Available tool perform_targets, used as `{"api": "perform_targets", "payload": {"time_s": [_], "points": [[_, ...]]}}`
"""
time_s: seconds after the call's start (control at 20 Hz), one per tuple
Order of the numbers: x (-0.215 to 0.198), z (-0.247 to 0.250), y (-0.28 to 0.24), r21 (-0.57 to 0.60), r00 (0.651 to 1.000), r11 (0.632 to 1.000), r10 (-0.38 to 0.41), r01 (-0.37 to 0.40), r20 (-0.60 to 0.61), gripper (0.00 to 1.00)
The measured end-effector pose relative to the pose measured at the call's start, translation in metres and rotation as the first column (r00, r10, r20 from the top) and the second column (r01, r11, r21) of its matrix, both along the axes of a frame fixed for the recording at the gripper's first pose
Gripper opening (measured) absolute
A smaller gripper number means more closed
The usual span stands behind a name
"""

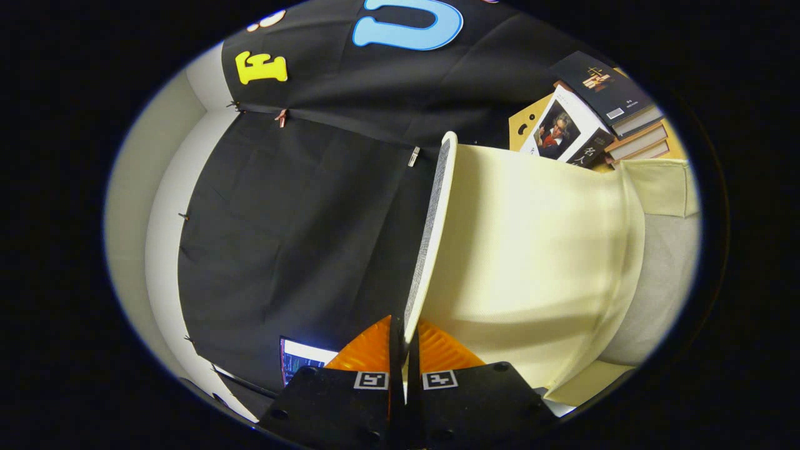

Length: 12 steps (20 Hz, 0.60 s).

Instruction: Open the storage box then place both shoes into the box .Put the left shoe in first, then the right shoe, with the right side of both shoes facing outward in a uniform manner.

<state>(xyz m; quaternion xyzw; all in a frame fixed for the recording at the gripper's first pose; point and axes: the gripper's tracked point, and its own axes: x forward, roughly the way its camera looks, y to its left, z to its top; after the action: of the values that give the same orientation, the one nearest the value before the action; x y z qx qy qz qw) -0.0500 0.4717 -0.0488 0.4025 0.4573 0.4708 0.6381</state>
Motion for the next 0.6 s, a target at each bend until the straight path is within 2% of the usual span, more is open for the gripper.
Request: {"api": "perform_targets", "payload": {"time_s": [0.35,0.45,0.6], "points": [[0.006,-0.015,0.017,-0.045,0.999,0.999,-0.016,0.015,-0.027,0.05],[0.019,-0.022,0.012,-0.073,0.997,0.995,-0.062,0.065,0.042,0.08],[0.040,-0.030,-0.007,-0.140,0.980,0.982,-0.102,0.126,0.170,0.99]]}}
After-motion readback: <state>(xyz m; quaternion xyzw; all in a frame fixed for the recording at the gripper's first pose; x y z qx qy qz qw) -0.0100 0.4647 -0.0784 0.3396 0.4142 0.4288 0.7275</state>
